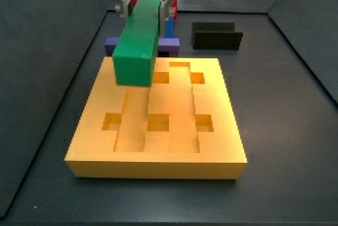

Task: Pick up the green object. Move up. Move to above the board. Insert the green object.
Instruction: Insert the green object.

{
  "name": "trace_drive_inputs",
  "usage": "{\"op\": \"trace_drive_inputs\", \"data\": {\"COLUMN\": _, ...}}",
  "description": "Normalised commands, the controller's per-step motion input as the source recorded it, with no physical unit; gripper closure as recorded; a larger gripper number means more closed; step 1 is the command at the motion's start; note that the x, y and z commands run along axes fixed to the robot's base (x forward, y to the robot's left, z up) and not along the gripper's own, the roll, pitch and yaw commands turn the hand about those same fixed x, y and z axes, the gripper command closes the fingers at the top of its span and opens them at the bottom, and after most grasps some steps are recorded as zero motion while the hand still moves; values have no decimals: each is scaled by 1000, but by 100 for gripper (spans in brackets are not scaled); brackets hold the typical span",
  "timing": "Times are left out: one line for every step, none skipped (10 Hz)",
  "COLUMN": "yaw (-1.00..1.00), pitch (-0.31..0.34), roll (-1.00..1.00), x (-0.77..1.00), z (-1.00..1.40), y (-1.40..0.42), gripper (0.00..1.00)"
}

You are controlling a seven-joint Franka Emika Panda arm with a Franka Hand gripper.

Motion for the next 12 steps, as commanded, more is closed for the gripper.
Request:
{"op": "trace_drive_inputs", "data": {"yaw": 0, "pitch": -177, "roll": 9, "x": -169, "z": -603, "y": -51, "gripper": 100}}
{"op": "trace_drive_inputs", "data": {"yaw": 0, "pitch": -183, "roll": 79, "x": -200, "z": -786, "y": -91, "gripper": 100}}
{"op": "trace_drive_inputs", "data": {"yaw": 0, "pitch": -160, "roll": 80, "x": -149, "z": -783, "y": -114, "gripper": 100}}
{"op": "trace_drive_inputs", "data": {"yaw": 63, "pitch": -121, "roll": 201, "x": -94, "z": -483, "y": -377, "gripper": 100}}
{"op": "trace_drive_inputs", "data": {"yaw": 166, "pitch": 0, "roll": 386, "x": 83, "z": -234, "y": -423, "gripper": 100}}
{"op": "trace_drive_inputs", "data": {"yaw": 191, "pitch": 0, "roll": 417, "x": 126, "z": -420, "y": -334, "gripper": 100}}
{"op": "trace_drive_inputs", "data": {"yaw": 223, "pitch": 0, "roll": 394, "x": 157, "z": -489, "y": -209, "gripper": 100}}
{"op": "trace_drive_inputs", "data": {"yaw": 157, "pitch": 0, "roll": 281, "x": 69, "z": -451, "y": -23, "gripper": 100}}
{"op": "trace_drive_inputs", "data": {"yaw": 0, "pitch": 0, "roll": 101, "x": -14, "z": -434, "y": 0, "gripper": 100}}
{"op": "trace_drive_inputs", "data": {"yaw": 14, "pitch": -11, "roll": 50, "x": 0, "z": -254, "y": 0, "gripper": 100}}
{"op": "trace_drive_inputs", "data": {"yaw": 9, "pitch": 0, "roll": 47, "x": 0, "z": -123, "y": 0, "gripper": 100}}
{"op": "trace_drive_inputs", "data": {"yaw": 6, "pitch": 0, "roll": 54, "x": 0, "z": -83, "y": 0, "gripper": 100}}
